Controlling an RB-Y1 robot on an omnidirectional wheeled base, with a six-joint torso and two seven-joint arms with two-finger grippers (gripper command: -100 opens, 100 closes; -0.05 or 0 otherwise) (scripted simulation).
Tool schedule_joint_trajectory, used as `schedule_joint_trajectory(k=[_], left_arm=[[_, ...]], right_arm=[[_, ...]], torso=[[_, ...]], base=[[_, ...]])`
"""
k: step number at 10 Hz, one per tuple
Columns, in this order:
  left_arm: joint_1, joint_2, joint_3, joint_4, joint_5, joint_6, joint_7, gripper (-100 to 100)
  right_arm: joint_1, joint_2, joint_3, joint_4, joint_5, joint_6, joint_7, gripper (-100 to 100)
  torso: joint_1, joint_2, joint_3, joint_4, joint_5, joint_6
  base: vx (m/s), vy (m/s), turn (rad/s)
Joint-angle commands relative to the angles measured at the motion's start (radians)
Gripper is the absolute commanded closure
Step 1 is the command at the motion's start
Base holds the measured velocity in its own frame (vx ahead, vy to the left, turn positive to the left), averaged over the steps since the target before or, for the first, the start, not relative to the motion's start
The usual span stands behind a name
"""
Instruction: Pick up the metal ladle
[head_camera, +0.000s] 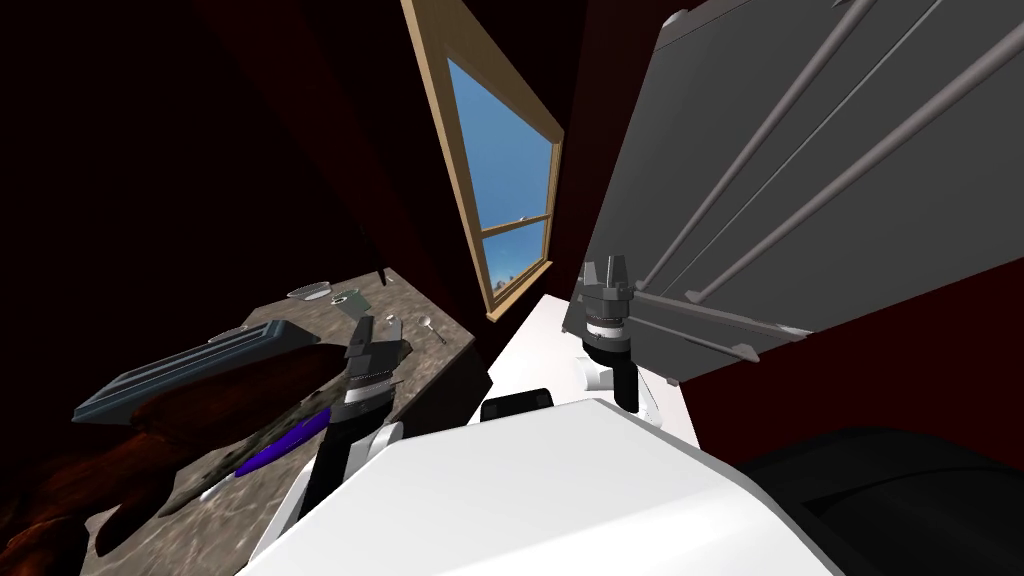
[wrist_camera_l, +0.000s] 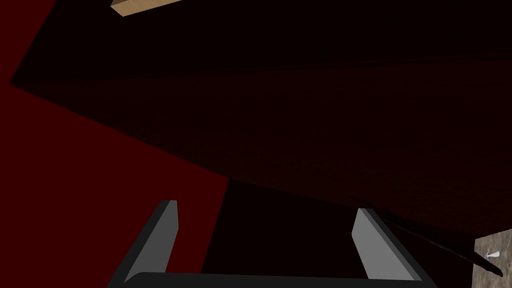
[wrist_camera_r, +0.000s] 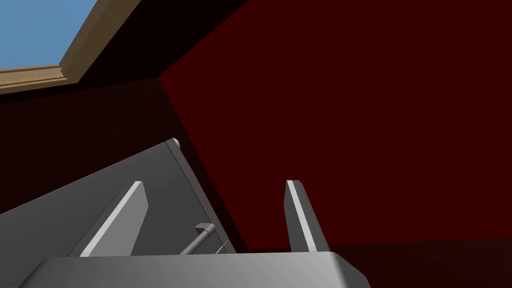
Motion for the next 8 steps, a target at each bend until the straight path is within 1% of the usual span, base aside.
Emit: schedule_joint_trajectory(k=[1, 2, 3, 4, 5, 6, 7, 8], left_arm=[[0.028, 0.050, 0.033, 0.043, -0.014, -0.003, 0.050, -100], [0.028, 0.058, 0.033, 0.043, -0.014, -0.003, 0.067, -100], [0.047, 0.095, 0.051, 0.076, -0.029, -0.007, 0.099, -100], [0.047, 0.095, 0.051, 0.076, -0.029, -0.007, 0.110, -100], [0.066, 0.133, 0.069, 0.110, -0.045, -0.011, 0.147, -100], [0.066, 0.133, 0.069, 0.110, -0.045, -0.011, 0.154, -100], [0.085, 0.171, 0.085, 0.148, -0.065, -0.017, 0.193, -100], [0.085, 0.171, 0.085, 0.148, -0.065, -0.017, 0.200, -100]], right_arm=[[0.000, 0.000, 0.000, 0.000, 0.000, 0.000, 0.000, 0], [0.000, 0.000, 0.000, 0.000, 0.000, 0.000, 0.000, 0], [0.000, 0.000, 0.000, 0.000, 0.000, 0.000, 0.000, 0], [0.000, 0.000, 0.000, 0.000, 0.000, 0.000, 0.000, 0], [0.000, 0.000, 0.000, 0.000, 0.000, 0.000, 0.000, 0], [0.000, 0.000, 0.000, 0.000, 0.000, 0.000, 0.000, 0], [0.000, 0.000, 0.000, 0.000, 0.000, 0.000, 0.000, 0], [0.000, 0.000, 0.000, 0.000, 0.000, 0.000, 0.000, 0]], torso=[[0.000, 0.000, 0.000, 0.000, 0.000, 0.000], [-0.001, -0.001, 0.000, 0.000, 0.000, 0.000], [-0.001, 0.000, 0.000, 0.000, 0.000, 0.000], [0.000, -0.001, -0.001, 0.000, 0.000, 0.000], [0.001, 0.000, 0.000, 0.000, 0.000, 0.000], [0.000, -0.001, 0.000, 0.000, 0.000, 0.000], [0.001, 0.000, 0.000, 0.000, 0.000, 0.000], [0.001, 0.000, 0.000, 0.000, 0.000, 0.000]], base=[[0.045, -0.073, 0.015], [0.039, -0.059, 0.012], [0.049, -0.048, -0.003], [0.033, -0.038, 0.001], [0.042, -0.049, -0.011], [0.038, -0.040, 0.002], [0.041, -0.044, -0.015], [0.033, -0.035, -0.003]])
